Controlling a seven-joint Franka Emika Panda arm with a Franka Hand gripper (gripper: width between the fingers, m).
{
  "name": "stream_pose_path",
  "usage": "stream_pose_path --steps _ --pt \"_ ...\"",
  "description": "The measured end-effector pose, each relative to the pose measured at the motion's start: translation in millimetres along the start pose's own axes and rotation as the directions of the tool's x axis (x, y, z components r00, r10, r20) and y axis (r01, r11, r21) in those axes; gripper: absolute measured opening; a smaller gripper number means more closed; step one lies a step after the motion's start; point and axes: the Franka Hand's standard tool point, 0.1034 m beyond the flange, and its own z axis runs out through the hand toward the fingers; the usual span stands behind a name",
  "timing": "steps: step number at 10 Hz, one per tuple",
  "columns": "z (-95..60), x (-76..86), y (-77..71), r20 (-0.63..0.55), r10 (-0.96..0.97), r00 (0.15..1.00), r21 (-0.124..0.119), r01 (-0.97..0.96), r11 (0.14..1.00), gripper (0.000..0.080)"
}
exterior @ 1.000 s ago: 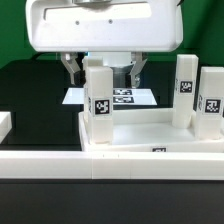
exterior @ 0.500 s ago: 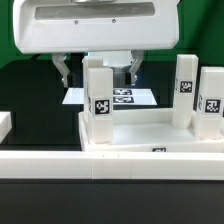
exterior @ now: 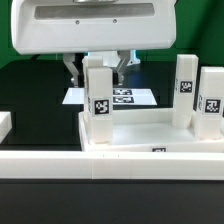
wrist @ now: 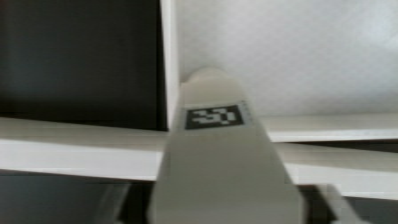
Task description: Assemble desk
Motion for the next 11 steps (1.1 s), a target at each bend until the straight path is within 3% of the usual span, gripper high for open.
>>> stream_pose_path --steps 4,5,7,8,11 --pt "0.2 0.0 0.3 -0.002 0.074 0.997 0.005 -0.074 0.997 0.0288" --pt "0.2 -0.2 2.4 -0.004 0.236 0.972 0.019 -0.236 0.972 0.0288" --pt "0.4 -0.8 4.4 -0.001 0.401 0.916 0.021 -0.4 0.916 0.0288" --pt "0.6 -1.2 5.4 0.002 0.504 0.864 0.031 -0.504 0.863 0.0289" --pt "1.1 -1.2 2.3 0.014 0.737 0.676 0.03 -0.737 0.675 0.0291"
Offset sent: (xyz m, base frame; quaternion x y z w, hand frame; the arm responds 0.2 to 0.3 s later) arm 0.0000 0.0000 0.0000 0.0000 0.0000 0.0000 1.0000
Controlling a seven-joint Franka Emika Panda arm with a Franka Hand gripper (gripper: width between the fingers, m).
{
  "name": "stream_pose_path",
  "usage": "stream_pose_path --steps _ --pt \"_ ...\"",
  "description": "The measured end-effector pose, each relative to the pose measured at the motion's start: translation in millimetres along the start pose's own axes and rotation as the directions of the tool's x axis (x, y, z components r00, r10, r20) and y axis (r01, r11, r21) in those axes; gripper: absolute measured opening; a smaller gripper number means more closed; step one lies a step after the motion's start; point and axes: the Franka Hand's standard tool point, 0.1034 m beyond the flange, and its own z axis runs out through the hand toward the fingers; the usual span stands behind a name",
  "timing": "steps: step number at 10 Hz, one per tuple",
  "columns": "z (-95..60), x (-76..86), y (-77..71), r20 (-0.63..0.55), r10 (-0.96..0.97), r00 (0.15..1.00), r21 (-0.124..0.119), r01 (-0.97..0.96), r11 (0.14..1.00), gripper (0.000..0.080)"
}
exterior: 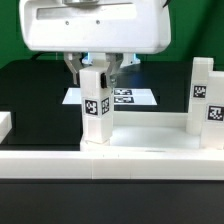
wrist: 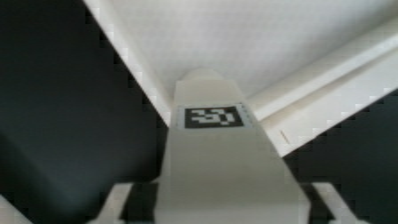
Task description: Assemble desk
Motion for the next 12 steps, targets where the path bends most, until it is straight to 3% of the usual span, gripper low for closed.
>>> stream_pose_path --steps 5,8,10,12 --pt "1.0 -1.3 -4.0 0.03 0.438 0.898 -0.024 -0.438 0.899 0.0291" --pt "1.2 -1.1 -4.0 0.029 0.397 0.917 -0.021 -0.397 0.918 0.0304" --pt "0.8 -0.7 -3.3 0.028 0.249 0.968 -0.026 -0.248 0.968 0.0612" --pt "0.7 -1.9 -5.3 0.03 0.115 0.993 -0.023 -0.114 0.993 0.0642"
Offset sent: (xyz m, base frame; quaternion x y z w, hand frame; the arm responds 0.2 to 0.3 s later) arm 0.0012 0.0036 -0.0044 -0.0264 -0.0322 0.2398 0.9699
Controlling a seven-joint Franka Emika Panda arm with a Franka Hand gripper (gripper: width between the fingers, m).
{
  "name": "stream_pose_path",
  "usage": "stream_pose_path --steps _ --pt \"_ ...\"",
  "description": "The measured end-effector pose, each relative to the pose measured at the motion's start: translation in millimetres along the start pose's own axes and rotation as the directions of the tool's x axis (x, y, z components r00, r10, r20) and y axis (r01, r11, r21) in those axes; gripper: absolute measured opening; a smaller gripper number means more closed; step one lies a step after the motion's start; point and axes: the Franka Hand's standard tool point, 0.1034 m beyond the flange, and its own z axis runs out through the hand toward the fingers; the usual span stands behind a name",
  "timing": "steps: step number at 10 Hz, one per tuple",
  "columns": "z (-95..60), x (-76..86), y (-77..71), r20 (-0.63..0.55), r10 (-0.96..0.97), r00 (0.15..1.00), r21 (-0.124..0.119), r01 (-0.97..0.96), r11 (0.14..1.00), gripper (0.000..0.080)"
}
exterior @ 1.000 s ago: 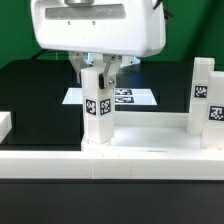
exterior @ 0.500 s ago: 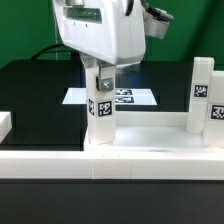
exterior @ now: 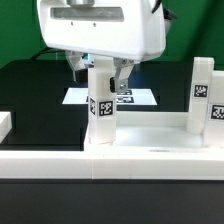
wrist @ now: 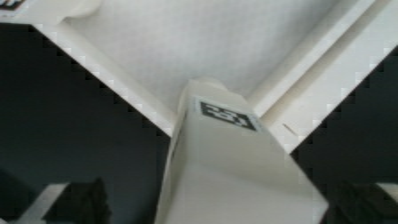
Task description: Assemble desk
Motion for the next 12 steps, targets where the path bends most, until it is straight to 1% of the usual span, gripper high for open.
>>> stream_pose_path --steps 1,2,3,4,5,6,9,11,12 --pt "0.1 -0.3 -1.4 -0.004 -0.143 0.99 0.001 0.143 0.99 0.0647" --pt "0.3 -1.0 -2.0 -0.004 -0.207 0.978 0.0 0.207 0.978 0.0647" --pt "0.0 -0.6 -1.7 -0.007 -0.358 0.934 -0.019 0.358 0.934 0.0649" --pt "0.2 -1.1 -1.7 -0.004 -0.505 0.863 -0.046 0.505 0.862 0.0649" --pt "0.8 -2.5 -2.7 0.001 -0.563 0.827 -0.053 0.562 0.825 0.0649" --pt "0.8 -2.5 -2.2 0.009 -0.658 0.753 -0.067 0.657 0.751 0.0649" --pt "0.4 -2.0 -1.3 0.027 -0.805 0.593 -0.073 0.804 0.59 0.0649" --pt "1.0 -2.2 0.2 0.038 -0.872 0.489 -0.07 0.871 0.486 0.0649" --pt "1.1 -1.9 0.6 0.041 -0.89 0.455 -0.069 0.889 0.452 0.0649"
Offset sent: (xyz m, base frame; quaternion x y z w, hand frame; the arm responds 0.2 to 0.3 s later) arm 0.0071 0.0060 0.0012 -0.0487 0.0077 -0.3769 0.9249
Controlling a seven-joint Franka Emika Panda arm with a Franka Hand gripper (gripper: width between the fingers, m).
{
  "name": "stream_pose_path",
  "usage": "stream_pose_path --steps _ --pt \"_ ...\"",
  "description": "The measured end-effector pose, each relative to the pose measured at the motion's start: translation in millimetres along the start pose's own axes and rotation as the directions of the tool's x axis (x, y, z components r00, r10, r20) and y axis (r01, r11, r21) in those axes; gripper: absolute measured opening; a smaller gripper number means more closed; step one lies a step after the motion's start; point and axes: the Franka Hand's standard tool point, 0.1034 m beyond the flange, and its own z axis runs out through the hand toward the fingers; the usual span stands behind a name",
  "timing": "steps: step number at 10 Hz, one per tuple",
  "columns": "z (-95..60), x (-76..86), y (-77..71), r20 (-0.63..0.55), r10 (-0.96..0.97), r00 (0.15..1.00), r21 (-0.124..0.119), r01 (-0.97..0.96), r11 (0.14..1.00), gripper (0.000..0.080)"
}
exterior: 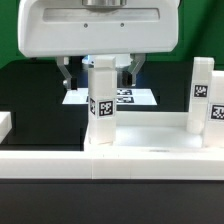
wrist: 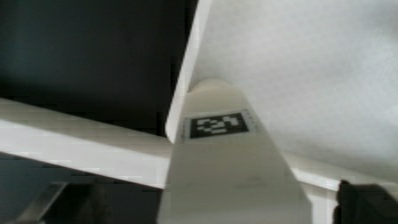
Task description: Assemble desk
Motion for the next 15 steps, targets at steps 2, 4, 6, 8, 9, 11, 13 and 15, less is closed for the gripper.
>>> stream_pose_path --steps 2,4,6,8,9,11,13,15 --pt "0.3 -0.2 0.1 0.0 0.014 1.0 0.0 -0.014 1.0 0.0375" --pt "0.5 -0.3 0.0 0.001 0.038 0.999 0.001 -0.038 0.999 0.0288" --pt "0.6 -0.3 -0.1 0.001 0.065 0.998 0.002 -0.065 0.998 0.0288" --pt "0.7 -0.2 -0.2 0.001 0.195 0.981 0.002 -0.195 0.981 0.0288" --pt "-0.1 0.2 0.0 0.001 0.328 0.945 0.009 -0.328 0.945 0.0288" --pt "0.7 0.6 -1.7 0.005 0.56 0.828 0.04 -0.56 0.828 0.0288" --pt "2.5 0.6 -2.1 0.013 0.76 0.65 0.071 -0.758 0.648 0.0289" --pt "2.8 1.0 -1.7 0.026 0.874 0.485 0.071 -0.873 0.482 0.0289"
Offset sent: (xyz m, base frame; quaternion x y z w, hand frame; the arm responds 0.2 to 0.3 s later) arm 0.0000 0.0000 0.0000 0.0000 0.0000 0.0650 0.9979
